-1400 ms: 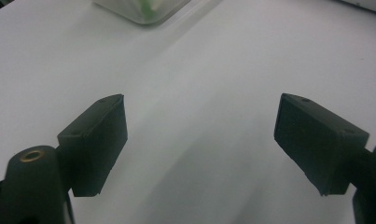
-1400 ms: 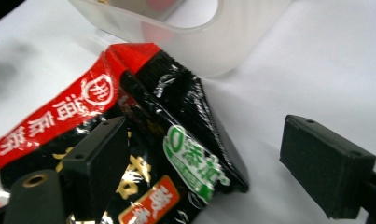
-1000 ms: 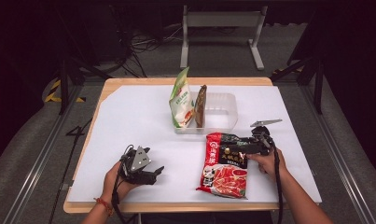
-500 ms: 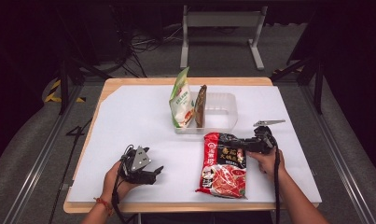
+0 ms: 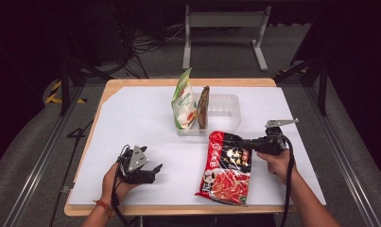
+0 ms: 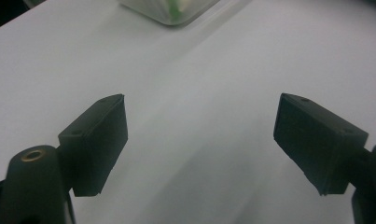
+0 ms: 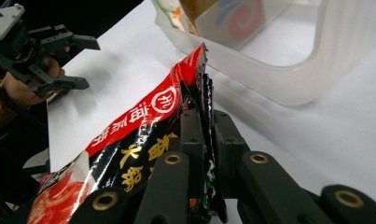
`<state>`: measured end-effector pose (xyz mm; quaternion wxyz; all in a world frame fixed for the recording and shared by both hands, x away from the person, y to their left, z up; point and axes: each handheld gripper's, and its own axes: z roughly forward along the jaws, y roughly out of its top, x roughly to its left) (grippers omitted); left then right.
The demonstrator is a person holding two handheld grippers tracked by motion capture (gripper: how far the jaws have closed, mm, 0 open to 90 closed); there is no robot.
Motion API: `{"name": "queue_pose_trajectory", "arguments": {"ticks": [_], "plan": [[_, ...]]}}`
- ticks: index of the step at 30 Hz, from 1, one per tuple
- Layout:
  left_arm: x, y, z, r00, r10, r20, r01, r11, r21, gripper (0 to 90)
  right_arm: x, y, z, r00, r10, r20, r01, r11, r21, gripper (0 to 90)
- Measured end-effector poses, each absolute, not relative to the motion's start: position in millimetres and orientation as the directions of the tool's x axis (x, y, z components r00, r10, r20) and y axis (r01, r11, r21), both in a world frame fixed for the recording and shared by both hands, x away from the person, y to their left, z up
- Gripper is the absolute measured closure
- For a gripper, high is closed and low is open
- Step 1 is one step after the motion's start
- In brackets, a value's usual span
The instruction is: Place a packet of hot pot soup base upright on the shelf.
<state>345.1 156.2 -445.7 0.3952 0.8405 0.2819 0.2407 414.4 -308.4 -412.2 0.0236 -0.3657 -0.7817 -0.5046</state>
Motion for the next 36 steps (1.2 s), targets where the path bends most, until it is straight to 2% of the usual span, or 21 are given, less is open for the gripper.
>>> {"name": "queue_pose_trajectory", "arguments": {"ticks": [7, 20, 26, 36], "plan": [[346, 157, -446, 0.725, 0.667, 0.174, 0.286, -0.521, 0.804, 18.6, 399, -306, -394, -0.76, 0.547, 0.352, 0.542, 0.234, 0.807, 86.2], [342, 161, -447, 0.723, 0.666, 0.183, 0.287, -0.531, 0.797, 18.6, 388, -301, -380, -0.795, 0.517, 0.315, 0.487, 0.236, 0.841, 86.8], [340, 165, -445, 0.711, 0.68, 0.178, 0.295, -0.518, 0.803, 18.6, 383, -296, -370, -0.812, 0.495, 0.31, 0.462, 0.221, 0.859, 87.1], [340, 160, -445, 0.718, 0.67, 0.19, 0.284, -0.531, 0.799, 18.5, 365, -298, -350, -0.816, 0.513, 0.267, 0.408, 0.184, 0.894, 87.4]]}}
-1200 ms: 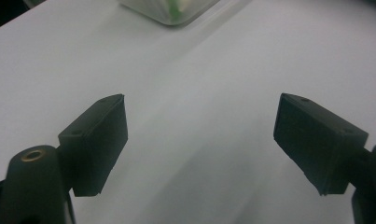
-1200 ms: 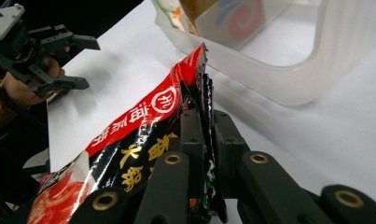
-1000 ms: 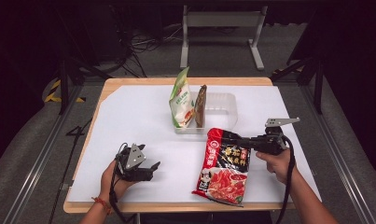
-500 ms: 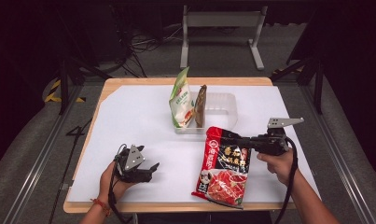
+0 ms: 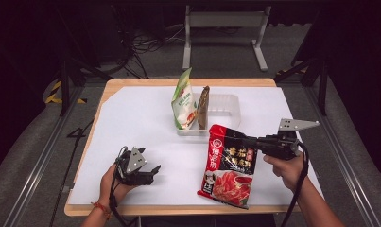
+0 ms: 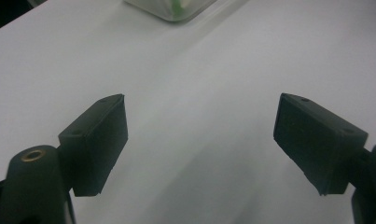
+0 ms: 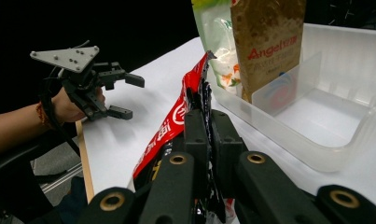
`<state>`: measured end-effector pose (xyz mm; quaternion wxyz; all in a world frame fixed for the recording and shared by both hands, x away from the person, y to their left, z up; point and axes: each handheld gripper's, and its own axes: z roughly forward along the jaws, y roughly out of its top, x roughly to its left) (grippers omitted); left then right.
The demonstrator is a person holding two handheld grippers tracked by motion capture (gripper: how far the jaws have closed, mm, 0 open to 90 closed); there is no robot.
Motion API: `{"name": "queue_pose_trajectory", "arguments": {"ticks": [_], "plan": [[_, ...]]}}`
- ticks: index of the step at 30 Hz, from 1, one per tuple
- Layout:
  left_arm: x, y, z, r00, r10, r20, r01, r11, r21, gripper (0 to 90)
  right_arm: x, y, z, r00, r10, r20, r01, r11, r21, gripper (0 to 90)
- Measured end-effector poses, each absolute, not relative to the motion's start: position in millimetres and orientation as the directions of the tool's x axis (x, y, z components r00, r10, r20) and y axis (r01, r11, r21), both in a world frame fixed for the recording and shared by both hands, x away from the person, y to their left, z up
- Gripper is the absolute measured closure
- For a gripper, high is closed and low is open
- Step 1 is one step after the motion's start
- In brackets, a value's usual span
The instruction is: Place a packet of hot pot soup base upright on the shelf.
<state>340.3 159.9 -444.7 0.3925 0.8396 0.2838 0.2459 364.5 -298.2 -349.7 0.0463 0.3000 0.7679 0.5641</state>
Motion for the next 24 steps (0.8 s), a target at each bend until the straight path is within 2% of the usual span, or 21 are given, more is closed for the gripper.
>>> {"name": "queue_pose_trajectory", "arguments": {"ticks": [24], "plan": [[341, 164, -442, 0.712, 0.676, 0.189, 0.284, -0.523, 0.804, 18.1, 346, -295, -320, -0.827, 0.536, 0.171, 0.305, 0.172, 0.937, 87.7]]}}
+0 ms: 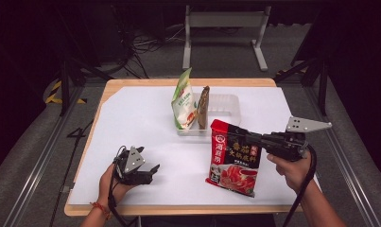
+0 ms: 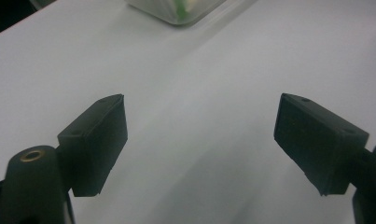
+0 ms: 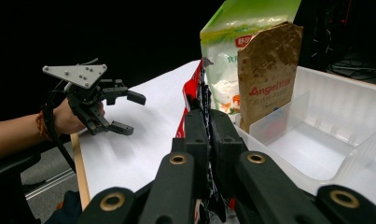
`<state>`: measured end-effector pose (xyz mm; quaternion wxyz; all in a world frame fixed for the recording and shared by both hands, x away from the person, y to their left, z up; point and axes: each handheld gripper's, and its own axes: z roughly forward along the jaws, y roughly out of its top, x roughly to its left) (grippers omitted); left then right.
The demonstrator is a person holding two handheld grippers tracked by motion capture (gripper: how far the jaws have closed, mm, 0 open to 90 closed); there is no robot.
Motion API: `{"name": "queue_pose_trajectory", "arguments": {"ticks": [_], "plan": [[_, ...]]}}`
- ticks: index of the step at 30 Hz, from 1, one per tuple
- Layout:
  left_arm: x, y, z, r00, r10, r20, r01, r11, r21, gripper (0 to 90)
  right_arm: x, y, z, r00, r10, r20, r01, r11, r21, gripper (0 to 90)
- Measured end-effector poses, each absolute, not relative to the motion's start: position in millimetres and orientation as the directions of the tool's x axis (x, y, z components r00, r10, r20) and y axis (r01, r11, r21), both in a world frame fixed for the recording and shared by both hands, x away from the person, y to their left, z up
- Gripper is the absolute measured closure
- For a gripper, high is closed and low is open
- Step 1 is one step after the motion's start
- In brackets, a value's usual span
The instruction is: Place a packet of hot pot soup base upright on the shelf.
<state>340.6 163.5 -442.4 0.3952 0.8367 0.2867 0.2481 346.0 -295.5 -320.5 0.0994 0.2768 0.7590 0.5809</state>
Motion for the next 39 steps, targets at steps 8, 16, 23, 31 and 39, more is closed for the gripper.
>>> {"name": "queue_pose_trajectory", "arguments": {"ticks": [8, 16, 23, 31, 39], "plan": [[341, 165, -442, 0.71, 0.68, 0.181, 0.288, -0.516, 0.807, 18.1, 344, -298, -313, -0.819, 0.557, 0.141, 0.273, 0.161, 0.949, 88.4], [341, 166, -441, 0.706, 0.685, 0.179, 0.29, -0.511, 0.809, 18.1, 342, -299, -305, -0.805, 0.582, 0.114, 0.244, 0.15, 0.958, 88.5], [342, 167, -440, 0.705, 0.686, 0.18, 0.289, -0.51, 0.81, 18.0, 341, -298, -295, -0.778, 0.625, 0.066, 0.208, 0.157, 0.966, 88.6], [341, 168, -440, 0.707, 0.686, 0.173, 0.289, -0.503, 0.815, 18.0, 343, -296, -288, -0.751, 0.658, 0.052, 0.186, 0.136, 0.973, 88.7], [341, 169, -440, 0.712, 0.679, 0.177, 0.283, -0.508, 0.813, 17.9, 349, -297, -279, -0.727, 0.685, 0.051, 0.171, 0.109, 0.979, 88.7]]}}
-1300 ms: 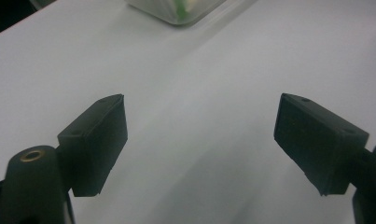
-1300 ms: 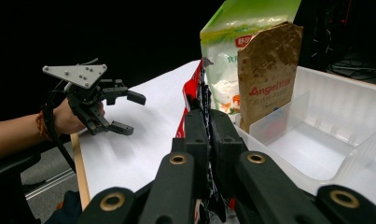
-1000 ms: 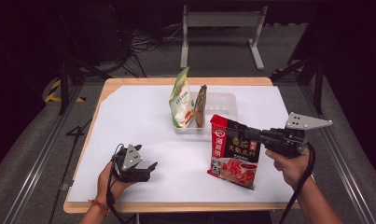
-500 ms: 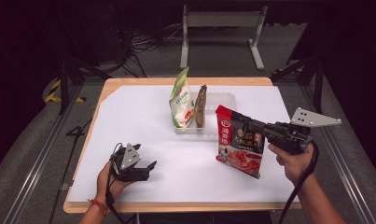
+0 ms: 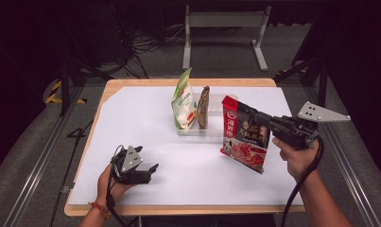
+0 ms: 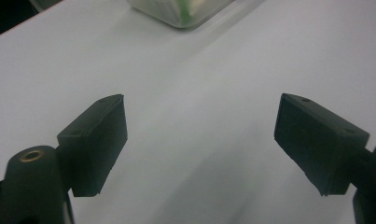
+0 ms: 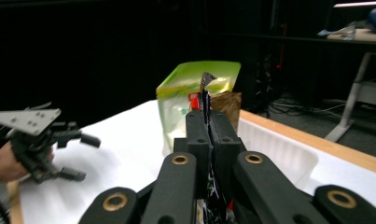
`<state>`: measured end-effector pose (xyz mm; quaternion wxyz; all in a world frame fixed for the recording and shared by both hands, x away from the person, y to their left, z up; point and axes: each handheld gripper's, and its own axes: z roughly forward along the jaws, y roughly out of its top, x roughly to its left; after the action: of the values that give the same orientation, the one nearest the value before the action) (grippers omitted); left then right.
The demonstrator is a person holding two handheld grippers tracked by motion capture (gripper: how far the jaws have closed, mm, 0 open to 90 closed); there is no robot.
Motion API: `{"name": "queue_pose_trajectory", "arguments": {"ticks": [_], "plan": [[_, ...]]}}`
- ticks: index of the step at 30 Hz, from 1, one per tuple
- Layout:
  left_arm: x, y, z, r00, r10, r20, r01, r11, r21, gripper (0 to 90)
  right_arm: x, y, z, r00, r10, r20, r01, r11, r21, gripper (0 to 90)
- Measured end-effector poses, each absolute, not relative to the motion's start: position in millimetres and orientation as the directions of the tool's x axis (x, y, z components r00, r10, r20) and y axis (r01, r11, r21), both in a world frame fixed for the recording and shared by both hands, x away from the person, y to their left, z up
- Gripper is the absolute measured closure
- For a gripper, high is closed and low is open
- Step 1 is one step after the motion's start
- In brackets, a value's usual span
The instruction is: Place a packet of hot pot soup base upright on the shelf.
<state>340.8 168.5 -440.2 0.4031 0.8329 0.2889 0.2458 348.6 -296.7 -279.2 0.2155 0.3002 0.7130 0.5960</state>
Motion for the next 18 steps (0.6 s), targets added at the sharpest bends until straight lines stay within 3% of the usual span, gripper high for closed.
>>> {"name": "queue_pose_trajectory", "arguments": {"ticks": [18], "plan": [[340, 168, -441, 0.728, 0.663, 0.177, 0.275, -0.518, 0.81, 17.8, 377, -278, -253, -0.677, 0.735, 0.035, 0.146, 0.088, 0.985, 88.7]]}}
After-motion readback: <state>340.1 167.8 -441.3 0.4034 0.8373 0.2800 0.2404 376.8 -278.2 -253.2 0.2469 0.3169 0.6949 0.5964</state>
